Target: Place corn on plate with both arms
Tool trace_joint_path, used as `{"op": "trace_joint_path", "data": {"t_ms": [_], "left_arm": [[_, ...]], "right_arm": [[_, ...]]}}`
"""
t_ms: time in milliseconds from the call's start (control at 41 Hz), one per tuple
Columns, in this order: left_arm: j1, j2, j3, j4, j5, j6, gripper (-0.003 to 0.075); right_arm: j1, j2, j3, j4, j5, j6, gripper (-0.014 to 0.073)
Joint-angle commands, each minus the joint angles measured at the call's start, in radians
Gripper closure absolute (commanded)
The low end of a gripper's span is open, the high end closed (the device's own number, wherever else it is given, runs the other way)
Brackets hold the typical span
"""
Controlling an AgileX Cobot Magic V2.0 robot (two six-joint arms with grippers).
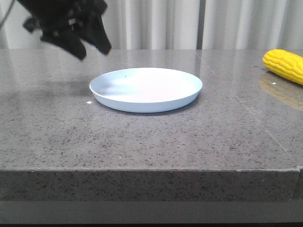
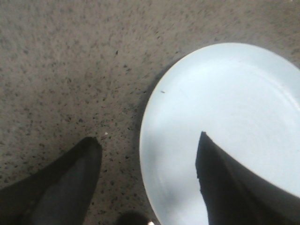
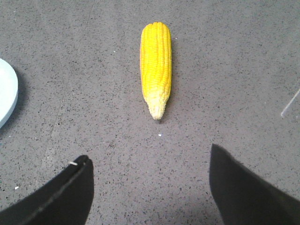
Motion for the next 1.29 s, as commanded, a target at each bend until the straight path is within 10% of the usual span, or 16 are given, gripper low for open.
{"op": "trace_joint_path", "data": {"t_ms": [0,390,1268], "left_arm": [[-0.068,-0.143,-0.027,0.065,0.024,-0.002,0.0279],[-0.317,-0.509,0.051,0.616,0.177,-0.508,0.0279],[-0.320,-0.921,0.329,0.616,0.157,-0.513,0.0279]], "right_arm": [[-0.004,0.006,-0.025,-0.012,-0.066,-0.004,0.0050],[-0.004,0.006,-0.025,-0.012,-0.066,-0.004,0.0050],[-0.004,0.006,-0.025,-0.009,-0.067,-0.004,0.0050]]}}
